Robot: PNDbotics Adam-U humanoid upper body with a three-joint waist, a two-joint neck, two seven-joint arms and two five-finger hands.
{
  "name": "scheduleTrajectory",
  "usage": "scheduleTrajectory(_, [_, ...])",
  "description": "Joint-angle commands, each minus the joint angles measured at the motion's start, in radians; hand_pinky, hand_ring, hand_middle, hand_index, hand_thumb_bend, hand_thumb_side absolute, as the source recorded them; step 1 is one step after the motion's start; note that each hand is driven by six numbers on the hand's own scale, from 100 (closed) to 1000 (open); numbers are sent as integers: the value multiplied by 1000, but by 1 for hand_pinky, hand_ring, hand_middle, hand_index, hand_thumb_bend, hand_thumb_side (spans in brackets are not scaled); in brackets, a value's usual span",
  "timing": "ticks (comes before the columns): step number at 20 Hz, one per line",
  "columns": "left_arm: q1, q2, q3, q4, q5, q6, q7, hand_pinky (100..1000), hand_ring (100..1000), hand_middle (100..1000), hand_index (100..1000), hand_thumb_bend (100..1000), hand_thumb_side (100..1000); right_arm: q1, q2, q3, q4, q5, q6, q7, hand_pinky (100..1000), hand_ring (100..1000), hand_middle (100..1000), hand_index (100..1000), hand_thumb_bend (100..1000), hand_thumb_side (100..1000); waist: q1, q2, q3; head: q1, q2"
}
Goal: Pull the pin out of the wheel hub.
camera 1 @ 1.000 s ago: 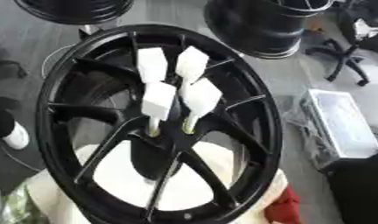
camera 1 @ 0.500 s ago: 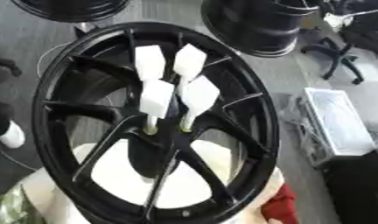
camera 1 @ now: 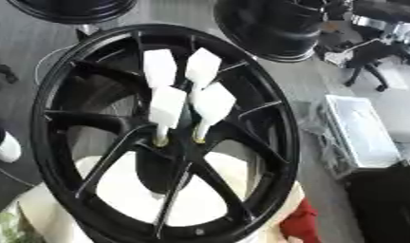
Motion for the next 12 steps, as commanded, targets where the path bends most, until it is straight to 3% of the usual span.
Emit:
scheduleTrajectory(1, [-20, 13, 0, -7, -3, 5, -4, 817, 1000, 985, 822, 127, 749, -42, -26, -5, 11, 8, -16, 60, 880, 805, 785, 840, 100, 521, 6, -27, 3, -9, -1])
scheduleTrajectory(5, [-24, 7, -3, -4, 0, 9, -7, 817, 1000, 984, 821, 130, 747, -111, 0, 6, -12, 7, -14, 134, 883, 808, 784, 838, 100, 452, 8, -29, 9, -20, 0])
scheduleTrajectory(10, [-30, -2, -6, 1, 5, 18, -8, 817, 1000, 985, 821, 133, 749, -193, 40, 39, -40, 17, -5, 228, 883, 807, 783, 836, 100, 449, 12, -33, 15, -33, -3])
scheduleTrajectory(12, [-30, -5, -8, 3, 4, 20, -10, 817, 1000, 985, 821, 132, 751, -233, 65, 53, -54, 10, -4, 265, 880, 804, 783, 835, 100, 408, 13, -35, 18, -37, -6])
